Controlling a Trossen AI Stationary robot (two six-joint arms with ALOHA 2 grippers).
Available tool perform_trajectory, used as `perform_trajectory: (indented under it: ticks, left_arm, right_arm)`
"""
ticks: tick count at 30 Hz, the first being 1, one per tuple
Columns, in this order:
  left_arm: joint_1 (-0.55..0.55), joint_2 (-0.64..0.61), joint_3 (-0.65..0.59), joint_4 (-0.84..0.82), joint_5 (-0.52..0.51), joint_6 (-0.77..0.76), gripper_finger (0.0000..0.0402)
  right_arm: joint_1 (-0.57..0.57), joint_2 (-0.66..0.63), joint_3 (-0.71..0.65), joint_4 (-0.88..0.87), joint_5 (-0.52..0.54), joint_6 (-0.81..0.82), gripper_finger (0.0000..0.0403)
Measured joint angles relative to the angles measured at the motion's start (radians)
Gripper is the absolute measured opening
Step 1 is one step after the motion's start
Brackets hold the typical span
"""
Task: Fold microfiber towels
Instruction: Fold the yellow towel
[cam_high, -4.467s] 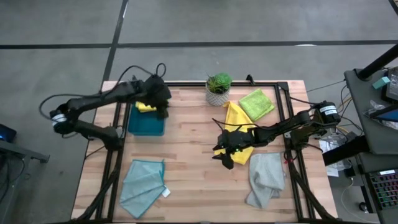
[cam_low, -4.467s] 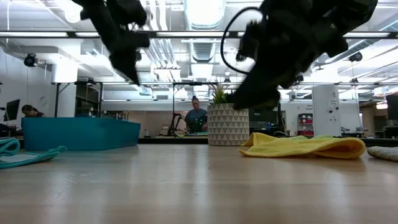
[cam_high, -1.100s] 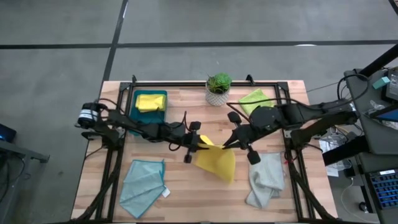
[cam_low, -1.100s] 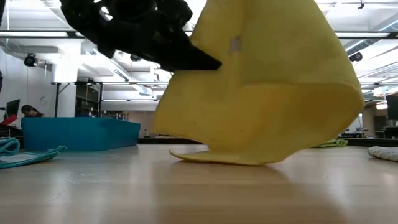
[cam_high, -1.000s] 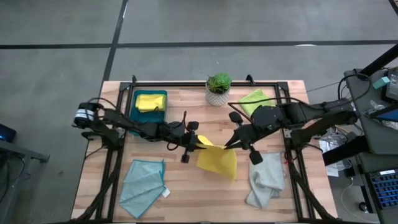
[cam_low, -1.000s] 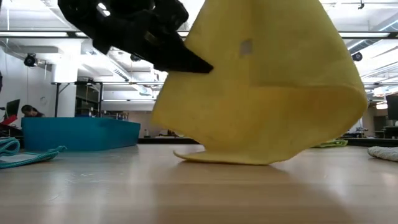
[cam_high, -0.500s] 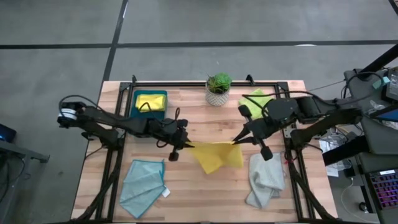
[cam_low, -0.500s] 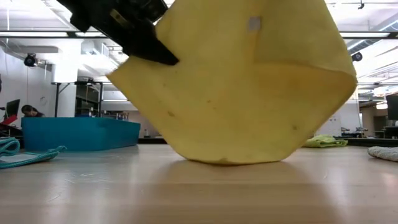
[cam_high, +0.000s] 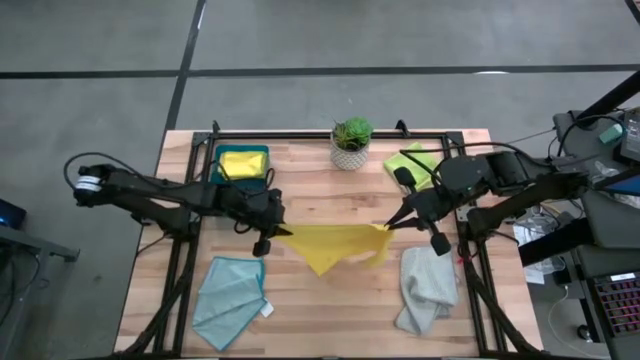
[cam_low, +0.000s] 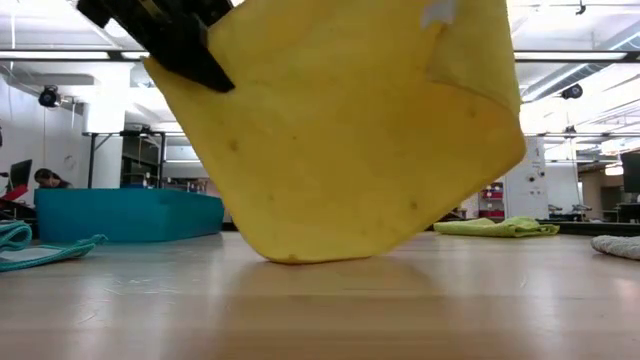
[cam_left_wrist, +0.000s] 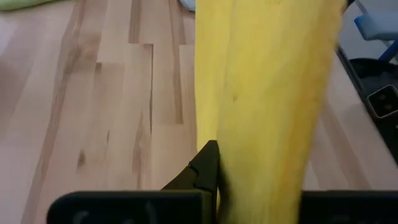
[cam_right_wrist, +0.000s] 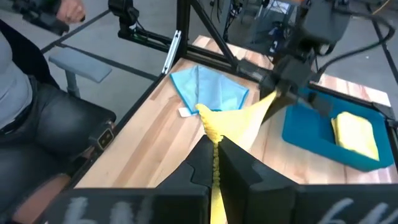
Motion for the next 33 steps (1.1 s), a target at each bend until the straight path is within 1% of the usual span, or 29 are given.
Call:
perform_trajectory:
  ticks: [6,7,10,13,16,19,24,27,30,33]
  left_arm:
    - [0.000,-0.081,0.004,-0.061,0.000,-0.054,0.0002]
    - [0.000,-0.096,0.004,-0.060,0.000,-0.054,0.0002]
    - [0.001,-0.135,0.009,-0.077,0.000,-0.053,0.0001]
    - [0.010,-0.166,0.039,-0.121,-0.007,-0.048,0.0001]
    - [0.027,-0.185,0.088,-0.177,-0.013,-0.016,0.0000]
    - [0.052,-0.186,0.151,-0.269,-0.021,0.028,0.0000]
    - [0.089,-0.169,0.252,-0.444,-0.028,0.111,0.0000]
    - [0.095,-0.162,0.288,-0.496,-0.034,0.154,0.0000]
    - [0.095,-0.162,0.293,-0.498,-0.048,0.150,0.0000]
    - [0.089,-0.153,0.282,-0.498,-0.048,0.095,0.0000]
  right_arm:
    - [0.000,-0.012,0.000,-0.080,0.024,0.008,0.0008]
    - [0.000,-0.012,0.000,-0.100,0.041,0.013,0.0008]
    - [0.000,-0.011,0.000,-0.172,0.141,0.024,0.0008]
    - [-0.001,-0.001,0.000,-0.215,0.232,0.032,0.0008]
    - [-0.001,0.012,0.000,-0.228,0.279,0.022,0.0008]
    - [-0.002,0.023,-0.001,-0.233,0.338,0.005,0.0008]
    - [-0.002,0.029,-0.001,-0.272,0.485,-0.007,0.0008]
    - [-0.002,0.028,-0.001,-0.307,0.568,0.024,0.0008]
    - [-0.002,0.027,-0.019,-0.311,0.576,0.063,0.0008]
    - [0.000,0.027,-0.059,-0.312,0.550,0.106,0.0008]
